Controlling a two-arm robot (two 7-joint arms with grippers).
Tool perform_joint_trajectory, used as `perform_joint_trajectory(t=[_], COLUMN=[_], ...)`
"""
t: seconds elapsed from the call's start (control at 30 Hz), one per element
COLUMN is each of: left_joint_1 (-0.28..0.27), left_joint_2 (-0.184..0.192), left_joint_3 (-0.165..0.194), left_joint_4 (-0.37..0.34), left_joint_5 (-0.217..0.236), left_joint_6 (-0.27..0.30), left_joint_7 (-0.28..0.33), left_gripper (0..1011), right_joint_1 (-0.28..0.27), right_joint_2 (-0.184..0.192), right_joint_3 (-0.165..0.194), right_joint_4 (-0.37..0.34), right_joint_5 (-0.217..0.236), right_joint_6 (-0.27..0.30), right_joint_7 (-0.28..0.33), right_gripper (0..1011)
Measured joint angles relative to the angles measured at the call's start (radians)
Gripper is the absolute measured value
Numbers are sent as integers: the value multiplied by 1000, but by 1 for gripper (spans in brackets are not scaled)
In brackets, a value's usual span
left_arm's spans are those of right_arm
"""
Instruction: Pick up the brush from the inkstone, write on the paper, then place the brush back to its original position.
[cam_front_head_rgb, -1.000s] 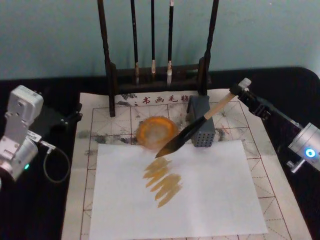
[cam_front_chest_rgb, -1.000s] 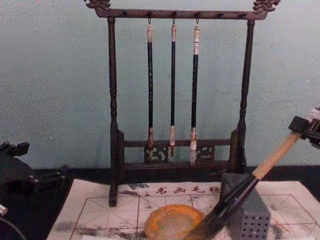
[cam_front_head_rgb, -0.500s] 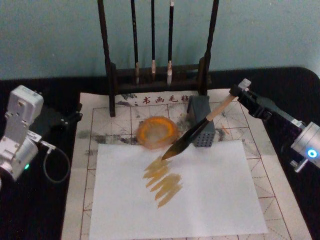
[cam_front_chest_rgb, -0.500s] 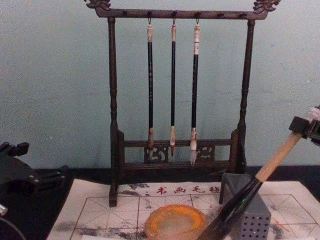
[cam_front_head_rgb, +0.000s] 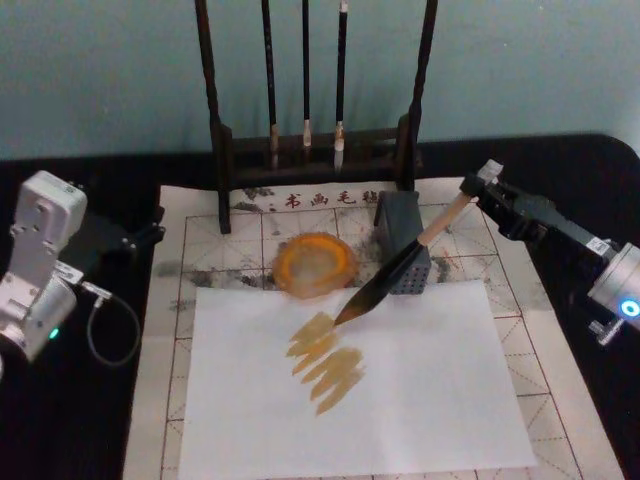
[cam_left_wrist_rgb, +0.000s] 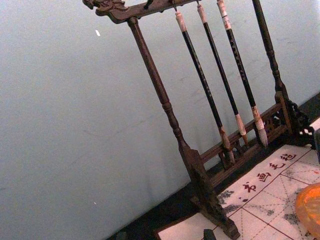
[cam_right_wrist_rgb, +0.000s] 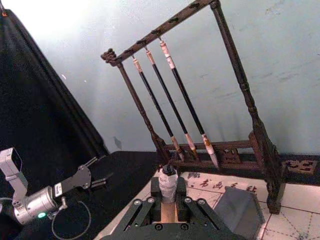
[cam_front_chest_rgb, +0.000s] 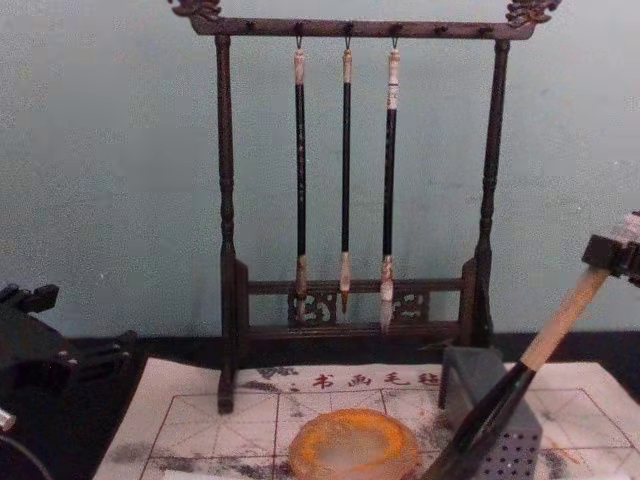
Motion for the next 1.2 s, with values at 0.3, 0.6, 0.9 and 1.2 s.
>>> perform_joint_trajectory(t=[0.3, 0.6, 0.9, 1.2], left_joint_1=[0, 0, 0, 0], left_joint_2=[0, 0, 0, 0], left_joint_3=[0, 0, 0, 0], left_joint_4=[0, 0, 0, 0], left_joint_5=[0, 0, 0, 0], left_joint_6=[0, 0, 0, 0], left_joint_7=[0, 0, 0, 0], left_gripper=[1001, 1001, 1001, 1001], right_joint_1=[-9, -9, -13, -16], right_joint_2=[11, 16, 18, 22], right_joint_3=[9, 4, 4, 4], right_joint_4=[-15, -23, -34, -38], right_joint_5=[-19, -50, -67, -80], right_joint_6=[12, 19, 20, 24], right_joint_7=[1, 4, 6, 9], right_gripper=[181, 181, 181, 181])
